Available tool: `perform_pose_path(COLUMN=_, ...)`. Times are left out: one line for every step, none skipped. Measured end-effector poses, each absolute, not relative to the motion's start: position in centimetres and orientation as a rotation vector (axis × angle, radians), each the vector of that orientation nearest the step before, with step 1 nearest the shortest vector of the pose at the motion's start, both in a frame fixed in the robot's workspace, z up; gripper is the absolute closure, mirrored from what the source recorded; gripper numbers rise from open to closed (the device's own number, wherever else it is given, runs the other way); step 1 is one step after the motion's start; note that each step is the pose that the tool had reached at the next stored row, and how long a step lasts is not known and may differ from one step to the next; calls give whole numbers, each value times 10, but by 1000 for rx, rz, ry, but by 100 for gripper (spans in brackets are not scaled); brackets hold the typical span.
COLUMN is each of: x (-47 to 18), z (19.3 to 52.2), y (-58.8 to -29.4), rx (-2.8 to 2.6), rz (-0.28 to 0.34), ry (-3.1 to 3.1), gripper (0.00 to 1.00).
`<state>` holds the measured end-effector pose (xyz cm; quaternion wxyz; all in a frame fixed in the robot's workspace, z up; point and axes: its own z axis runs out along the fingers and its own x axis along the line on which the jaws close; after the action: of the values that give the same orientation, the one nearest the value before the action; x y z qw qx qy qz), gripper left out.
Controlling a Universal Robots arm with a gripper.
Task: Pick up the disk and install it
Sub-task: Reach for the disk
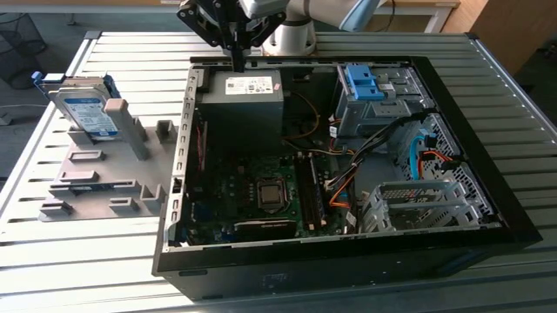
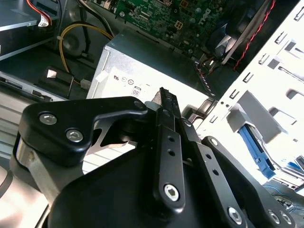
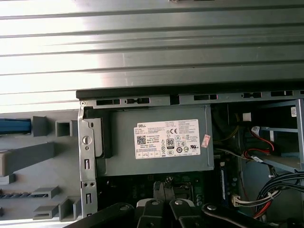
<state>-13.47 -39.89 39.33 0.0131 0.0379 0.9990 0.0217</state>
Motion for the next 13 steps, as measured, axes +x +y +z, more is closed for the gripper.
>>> perform_pose_path(x=-135, z=393, y=-399, rx=118, rz=68, ry=3113, gripper=89)
perform_pose_path(x=-135, z=393, y=-399, rx=118, rz=68, ry=3113, gripper=89)
perform_pose_path(x=-135, z=393, y=-399, rx=118, rz=68, ry=3112, gripper=89)
perform_pose_path(x=-135, z=393, y=-399, rx=118, rz=68, ry=3113, gripper=89)
perform_pose_path(x=-136, z=393, y=-399, rx=118, rz=68, ry=3112, gripper=89)
perform_pose_path(x=-136, z=393, y=-399, rx=118, rz=68, ry=3113, gripper=89)
perform_pose_path(x=-136, z=393, y=-399, rx=118, rz=68, ry=3112, gripper=89)
perform_pose_path(x=-137, z=393, y=-399, rx=118, rz=68, ry=3112, gripper=89)
perform_pose_path(x=-137, z=393, y=-399, rx=118, rz=68, ry=3113, gripper=89)
perform_pose_path(x=-138, z=393, y=-399, rx=118, rz=68, ry=3112, gripper=89)
perform_pose_path(x=-138, z=393, y=-399, rx=118, rz=68, ry=3112, gripper=89)
perform_pose_path(x=-138, z=393, y=-399, rx=118, rz=68, ry=3112, gripper=89)
perform_pose_path(x=-138, z=393, y=-399, rx=118, rz=68, ry=3112, gripper=89)
